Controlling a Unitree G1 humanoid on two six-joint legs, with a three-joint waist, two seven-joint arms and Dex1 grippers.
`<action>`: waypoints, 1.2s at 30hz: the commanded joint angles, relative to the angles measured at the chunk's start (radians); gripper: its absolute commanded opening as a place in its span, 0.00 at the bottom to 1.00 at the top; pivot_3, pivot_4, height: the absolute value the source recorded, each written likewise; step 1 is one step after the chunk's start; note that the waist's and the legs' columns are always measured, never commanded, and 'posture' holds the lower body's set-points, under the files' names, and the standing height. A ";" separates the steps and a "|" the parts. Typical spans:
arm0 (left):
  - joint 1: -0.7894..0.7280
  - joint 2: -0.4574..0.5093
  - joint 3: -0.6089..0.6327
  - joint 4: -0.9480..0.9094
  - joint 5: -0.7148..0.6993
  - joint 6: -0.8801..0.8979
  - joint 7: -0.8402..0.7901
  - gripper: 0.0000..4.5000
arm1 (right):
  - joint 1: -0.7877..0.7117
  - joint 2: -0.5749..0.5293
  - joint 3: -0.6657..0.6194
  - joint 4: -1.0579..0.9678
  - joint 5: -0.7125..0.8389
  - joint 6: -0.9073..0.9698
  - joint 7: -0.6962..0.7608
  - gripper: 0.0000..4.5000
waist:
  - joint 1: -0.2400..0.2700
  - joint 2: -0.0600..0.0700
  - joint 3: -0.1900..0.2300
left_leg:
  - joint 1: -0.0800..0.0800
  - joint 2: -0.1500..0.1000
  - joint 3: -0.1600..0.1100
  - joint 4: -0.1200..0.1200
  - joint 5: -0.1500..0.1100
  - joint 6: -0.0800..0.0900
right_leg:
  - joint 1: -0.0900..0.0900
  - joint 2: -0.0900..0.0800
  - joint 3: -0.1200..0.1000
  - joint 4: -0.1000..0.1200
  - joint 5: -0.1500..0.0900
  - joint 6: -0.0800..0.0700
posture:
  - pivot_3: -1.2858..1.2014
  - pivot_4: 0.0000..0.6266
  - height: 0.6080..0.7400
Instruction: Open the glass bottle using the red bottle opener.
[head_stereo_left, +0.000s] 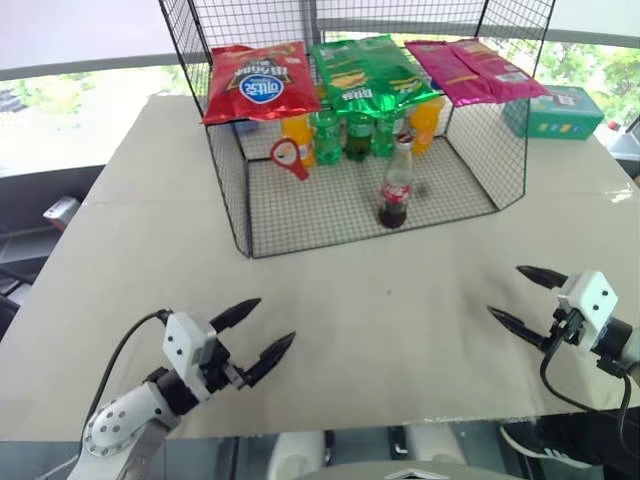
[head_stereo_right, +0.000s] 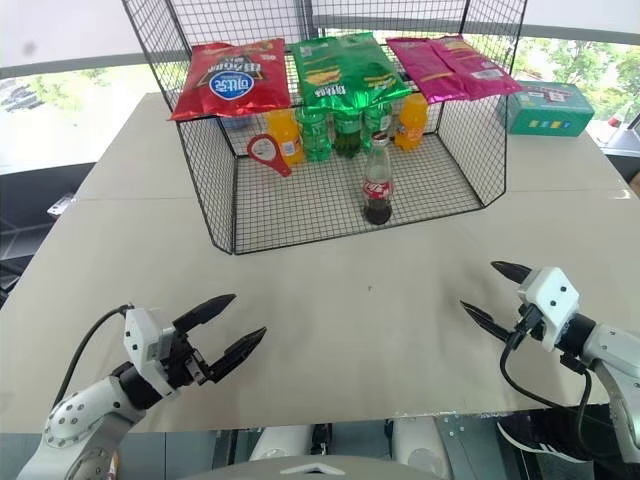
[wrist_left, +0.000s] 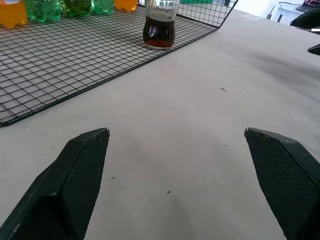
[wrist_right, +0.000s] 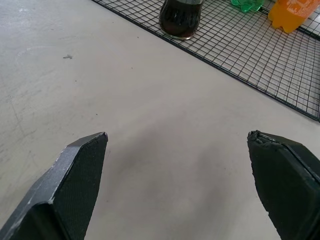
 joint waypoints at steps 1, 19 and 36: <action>-0.047 -0.008 -0.017 -0.044 -0.014 0.009 0.028 0.99 | -0.035 0.028 0.001 -0.036 0.030 -0.014 -0.014 1.00 | 0.000 0.000 0.000 | 0.000 0.000 0.000 0.000 0.000 0.000 | 0.000 0.000 0.000 0.000 0.000 0.000 | 0.52 0.24 1.00; -0.592 -0.165 -0.154 -0.055 -0.034 0.387 0.501 0.99 | -0.105 0.153 0.100 -0.410 0.235 -0.016 -0.023 1.00 | 0.018 0.000 0.001 | 0.002 -0.005 -0.002 0.001 0.000 0.000 | 0.001 0.001 0.000 0.004 0.001 0.000 | 0.52 0.24 1.00; -0.915 -0.271 -0.137 0.279 0.204 0.295 0.685 0.99 | -0.087 0.140 0.099 -0.455 0.212 0.023 -0.102 1.00 | 0.020 -0.001 0.001 | 0.001 -0.006 -0.003 0.001 0.000 0.000 | 0.001 0.001 0.000 0.004 0.001 0.000 | 0.52 0.24 1.00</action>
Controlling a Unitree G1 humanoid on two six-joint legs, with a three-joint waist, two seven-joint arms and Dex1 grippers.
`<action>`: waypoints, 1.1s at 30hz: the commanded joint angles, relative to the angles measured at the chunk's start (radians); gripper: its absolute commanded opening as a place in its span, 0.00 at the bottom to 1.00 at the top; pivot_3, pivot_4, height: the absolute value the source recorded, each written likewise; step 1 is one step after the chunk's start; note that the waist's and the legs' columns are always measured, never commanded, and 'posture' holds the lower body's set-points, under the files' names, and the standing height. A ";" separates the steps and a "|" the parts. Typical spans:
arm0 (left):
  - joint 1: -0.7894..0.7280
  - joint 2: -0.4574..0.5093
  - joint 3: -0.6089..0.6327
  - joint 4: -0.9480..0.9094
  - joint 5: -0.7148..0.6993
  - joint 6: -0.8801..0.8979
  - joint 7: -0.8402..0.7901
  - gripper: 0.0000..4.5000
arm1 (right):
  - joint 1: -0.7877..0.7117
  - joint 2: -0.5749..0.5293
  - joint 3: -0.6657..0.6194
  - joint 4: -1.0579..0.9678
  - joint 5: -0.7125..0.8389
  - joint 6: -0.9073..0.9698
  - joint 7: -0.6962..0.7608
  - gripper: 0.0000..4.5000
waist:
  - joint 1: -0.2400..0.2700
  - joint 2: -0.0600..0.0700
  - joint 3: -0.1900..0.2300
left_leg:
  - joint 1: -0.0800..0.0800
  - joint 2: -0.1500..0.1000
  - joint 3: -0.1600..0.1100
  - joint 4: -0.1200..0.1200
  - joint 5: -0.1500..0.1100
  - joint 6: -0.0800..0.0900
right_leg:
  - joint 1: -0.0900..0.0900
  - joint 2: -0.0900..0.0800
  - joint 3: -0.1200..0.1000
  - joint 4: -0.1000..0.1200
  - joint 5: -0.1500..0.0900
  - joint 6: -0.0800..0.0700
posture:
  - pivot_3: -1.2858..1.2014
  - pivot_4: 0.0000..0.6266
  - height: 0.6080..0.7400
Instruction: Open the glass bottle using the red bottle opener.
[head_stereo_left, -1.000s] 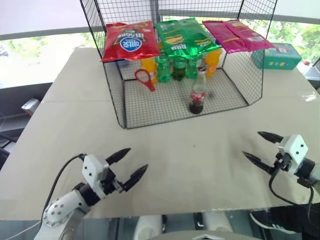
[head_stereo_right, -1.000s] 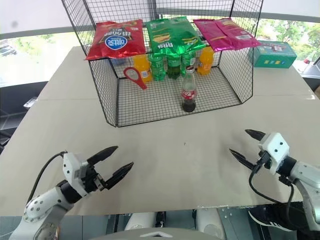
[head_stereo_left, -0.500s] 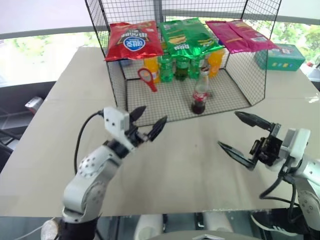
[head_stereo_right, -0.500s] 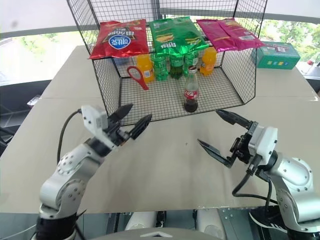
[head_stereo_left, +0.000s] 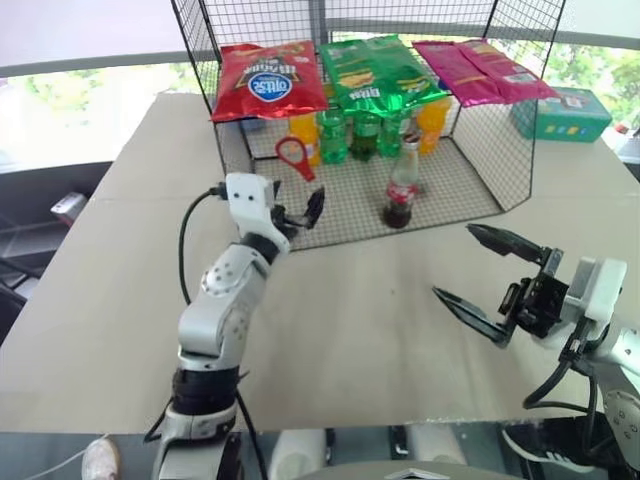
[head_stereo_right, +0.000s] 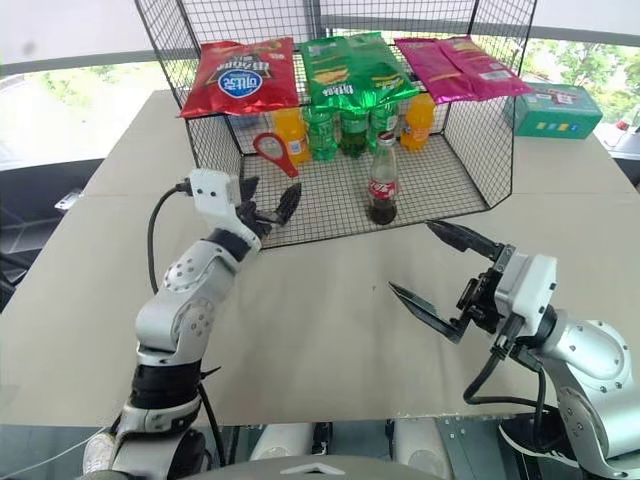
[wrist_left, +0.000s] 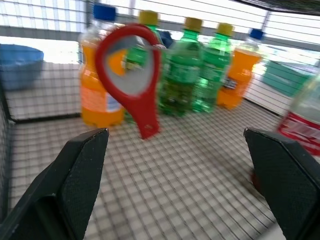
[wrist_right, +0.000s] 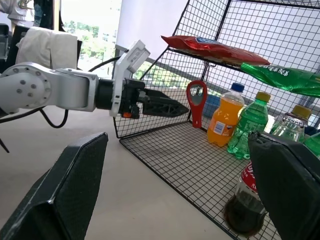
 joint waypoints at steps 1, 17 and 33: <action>-0.060 -0.006 0.022 0.043 0.038 -0.067 0.016 0.99 | 0.000 -0.005 -0.015 -0.028 -0.003 -0.013 -0.010 1.00 | 0.000 0.000 0.000 | 0.000 0.000 0.000 0.000 0.000 0.000 | 0.000 0.000 0.000 0.000 0.000 0.000 | 0.52 0.24 1.00; -0.173 -0.009 0.015 0.251 0.097 -0.236 -0.073 0.09 | 0.033 0.007 -0.006 -0.034 -0.038 -0.031 -0.027 1.00 | 0.000 0.000 0.000 | -0.001 0.000 0.000 0.000 0.000 0.000 | 0.000 0.000 -0.001 -0.001 0.002 0.004 | 0.52 0.24 1.00; -0.112 0.074 0.056 0.126 -0.084 -0.188 -0.329 0.01 | 0.021 0.007 0.020 -0.008 -0.056 -0.010 -0.036 1.00 | 0.000 0.000 0.000 | -0.001 0.000 0.000 0.000 0.000 0.000 | 0.000 0.000 -0.001 -0.001 0.002 0.004 | 0.52 0.24 1.00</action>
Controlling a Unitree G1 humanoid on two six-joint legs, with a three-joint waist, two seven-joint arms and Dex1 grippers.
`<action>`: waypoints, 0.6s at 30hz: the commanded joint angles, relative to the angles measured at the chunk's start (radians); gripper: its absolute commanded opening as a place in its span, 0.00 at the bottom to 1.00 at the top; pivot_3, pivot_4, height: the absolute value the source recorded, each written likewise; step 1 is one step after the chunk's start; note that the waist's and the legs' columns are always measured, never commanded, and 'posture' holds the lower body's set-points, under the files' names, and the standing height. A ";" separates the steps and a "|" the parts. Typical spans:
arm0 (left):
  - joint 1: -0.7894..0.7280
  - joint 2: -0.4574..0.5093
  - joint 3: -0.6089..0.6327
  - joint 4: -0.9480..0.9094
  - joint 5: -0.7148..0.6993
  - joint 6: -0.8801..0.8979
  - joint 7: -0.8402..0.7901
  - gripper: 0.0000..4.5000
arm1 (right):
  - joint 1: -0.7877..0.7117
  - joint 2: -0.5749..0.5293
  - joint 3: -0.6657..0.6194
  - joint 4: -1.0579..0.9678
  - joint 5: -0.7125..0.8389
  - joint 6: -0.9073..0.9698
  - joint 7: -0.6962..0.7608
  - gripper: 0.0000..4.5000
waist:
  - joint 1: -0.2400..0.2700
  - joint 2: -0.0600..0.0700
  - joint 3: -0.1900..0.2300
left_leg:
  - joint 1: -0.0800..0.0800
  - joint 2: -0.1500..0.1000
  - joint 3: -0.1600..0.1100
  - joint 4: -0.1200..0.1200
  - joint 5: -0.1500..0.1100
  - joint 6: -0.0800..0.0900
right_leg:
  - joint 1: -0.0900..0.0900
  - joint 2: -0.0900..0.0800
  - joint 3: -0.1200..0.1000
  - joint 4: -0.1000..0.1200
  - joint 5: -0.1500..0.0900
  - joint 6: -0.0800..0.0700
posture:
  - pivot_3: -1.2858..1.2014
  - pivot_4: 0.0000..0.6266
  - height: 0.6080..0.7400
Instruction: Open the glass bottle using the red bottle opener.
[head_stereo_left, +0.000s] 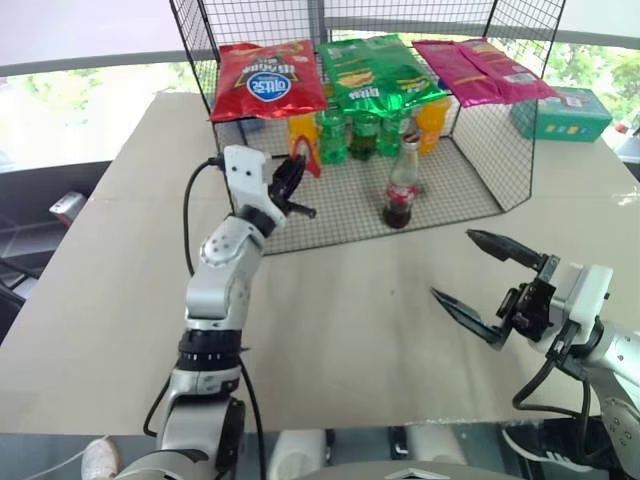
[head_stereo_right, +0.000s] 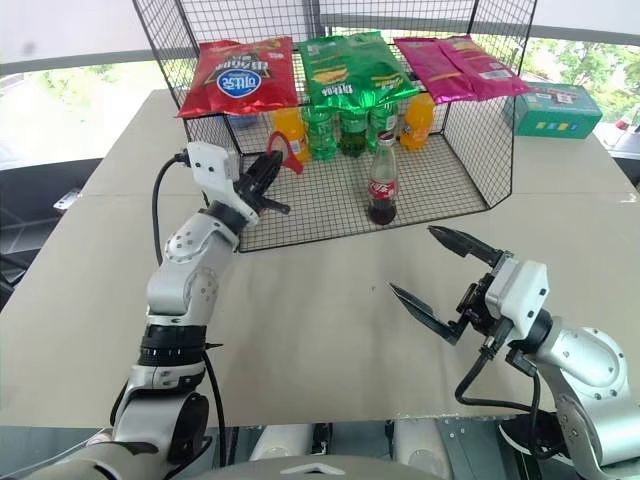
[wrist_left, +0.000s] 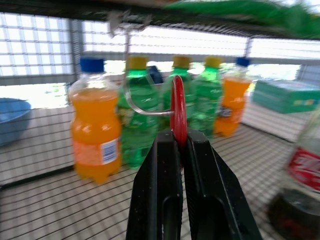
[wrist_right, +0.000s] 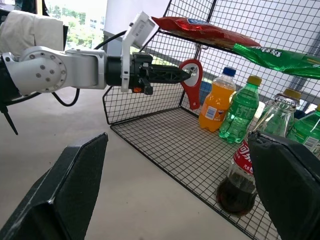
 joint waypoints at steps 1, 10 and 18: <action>0.004 0.028 0.023 -0.078 -0.079 0.013 -0.085 0.01 | -0.012 -0.009 0.005 -0.008 0.015 0.025 -0.011 1.00 | 0.000 0.000 0.000 | 0.000 0.000 0.000 0.000 0.000 0.000 | 0.000 0.000 0.000 0.000 0.000 0.000 | 0.52 0.24 1.00; 0.121 0.102 0.095 -0.231 -0.620 0.347 -0.407 0.01 | -0.208 0.029 0.127 -0.002 0.190 0.329 -0.119 1.00 | -0.021 0.001 0.001 | 0.001 0.002 0.000 0.000 0.000 -0.001 | -0.001 0.000 0.001 0.002 0.000 0.000 | 0.52 0.24 1.00; 0.152 0.139 0.091 -0.295 -0.764 0.454 -0.439 0.01 | -0.476 0.086 0.194 0.074 0.432 0.605 -0.174 1.00 | -0.020 0.000 0.001 | 0.000 0.001 -0.003 0.000 0.001 -0.001 | 0.000 0.000 -0.002 0.002 -0.002 -0.004 | 0.52 0.24 1.00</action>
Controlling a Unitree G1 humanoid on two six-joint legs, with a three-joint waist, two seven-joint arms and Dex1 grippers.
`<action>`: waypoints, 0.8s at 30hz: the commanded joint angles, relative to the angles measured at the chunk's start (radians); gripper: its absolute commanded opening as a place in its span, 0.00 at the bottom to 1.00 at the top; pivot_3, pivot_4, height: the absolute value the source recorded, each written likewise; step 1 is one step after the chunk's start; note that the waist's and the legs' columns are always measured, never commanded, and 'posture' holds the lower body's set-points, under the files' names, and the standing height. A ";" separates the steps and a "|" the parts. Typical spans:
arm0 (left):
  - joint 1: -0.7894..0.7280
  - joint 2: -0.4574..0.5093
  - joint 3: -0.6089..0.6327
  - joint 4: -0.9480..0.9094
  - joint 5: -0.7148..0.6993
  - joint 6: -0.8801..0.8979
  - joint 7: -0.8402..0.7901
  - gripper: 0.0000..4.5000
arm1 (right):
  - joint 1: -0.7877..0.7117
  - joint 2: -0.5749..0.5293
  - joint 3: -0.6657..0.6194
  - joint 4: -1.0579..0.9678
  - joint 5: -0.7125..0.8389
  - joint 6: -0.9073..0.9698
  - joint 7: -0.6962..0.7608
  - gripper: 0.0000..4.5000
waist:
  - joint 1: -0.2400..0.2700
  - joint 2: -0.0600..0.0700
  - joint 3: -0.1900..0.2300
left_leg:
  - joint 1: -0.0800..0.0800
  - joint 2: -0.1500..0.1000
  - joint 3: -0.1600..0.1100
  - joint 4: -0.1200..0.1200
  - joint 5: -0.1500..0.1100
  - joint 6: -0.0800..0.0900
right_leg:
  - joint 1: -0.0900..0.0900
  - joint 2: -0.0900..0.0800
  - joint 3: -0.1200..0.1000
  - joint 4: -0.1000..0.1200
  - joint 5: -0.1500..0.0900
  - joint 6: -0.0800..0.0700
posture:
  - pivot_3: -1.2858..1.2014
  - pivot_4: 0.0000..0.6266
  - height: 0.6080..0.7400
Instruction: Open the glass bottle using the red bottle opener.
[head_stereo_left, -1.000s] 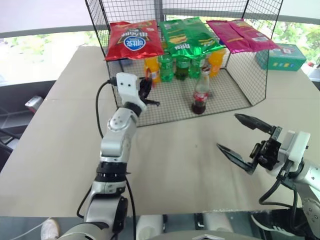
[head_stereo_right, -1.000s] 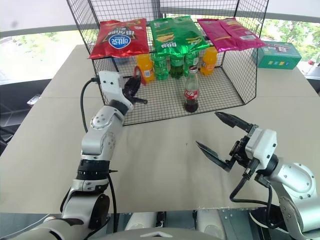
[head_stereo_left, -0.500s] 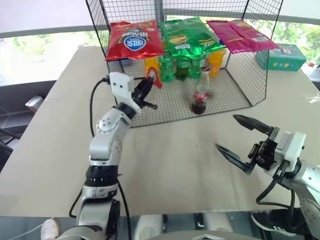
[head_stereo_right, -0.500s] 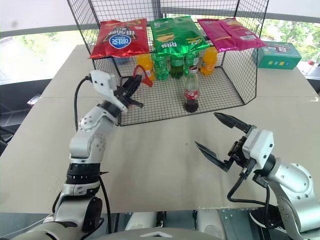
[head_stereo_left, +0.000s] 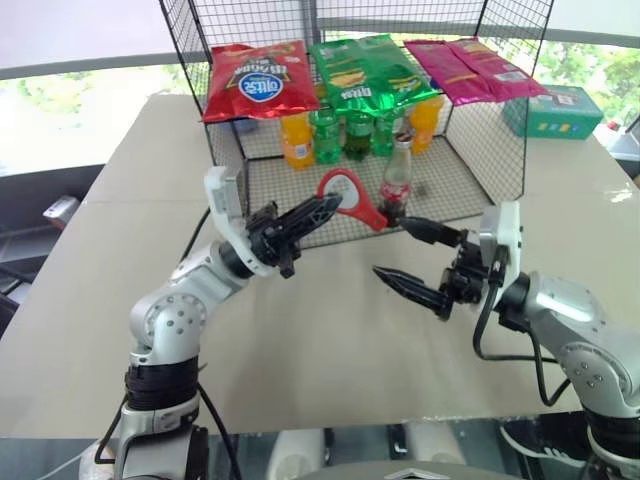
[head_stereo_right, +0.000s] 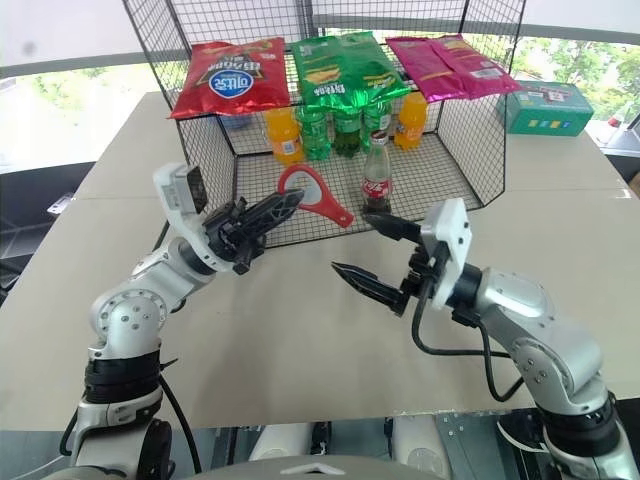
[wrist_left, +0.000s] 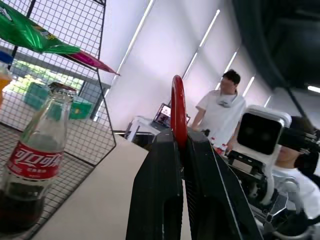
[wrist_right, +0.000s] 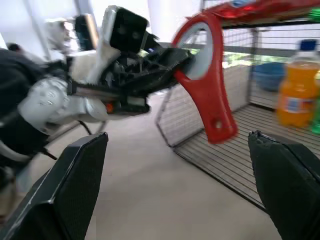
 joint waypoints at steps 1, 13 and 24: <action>0.007 0.024 0.006 -0.069 -0.041 0.017 -0.022 0.01 | -0.048 0.029 -0.002 0.019 0.108 0.064 -0.013 1.00 | -0.001 0.000 0.000 | 0.000 0.000 0.000 0.000 0.000 0.000 | 0.000 0.000 0.000 0.000 0.000 0.000 | 0.52 0.24 1.00; 0.062 0.070 -0.046 -0.135 0.018 -0.028 -0.117 0.00 | -0.102 0.033 0.015 0.067 0.174 0.163 0.016 0.65 | -0.004 0.000 0.000 | -0.001 0.000 0.001 -0.001 0.000 0.000 | 0.000 0.000 0.000 -0.002 0.002 0.003 | 0.52 0.24 1.00; 0.085 0.122 -0.121 -0.125 0.148 -0.137 -0.297 0.00 | -0.089 0.001 0.006 0.045 0.168 0.180 0.038 0.01 | -0.003 0.000 0.000 | -0.001 0.000 0.001 -0.001 0.000 0.000 | 0.000 0.000 0.000 -0.002 0.000 0.000 | 0.52 0.24 1.00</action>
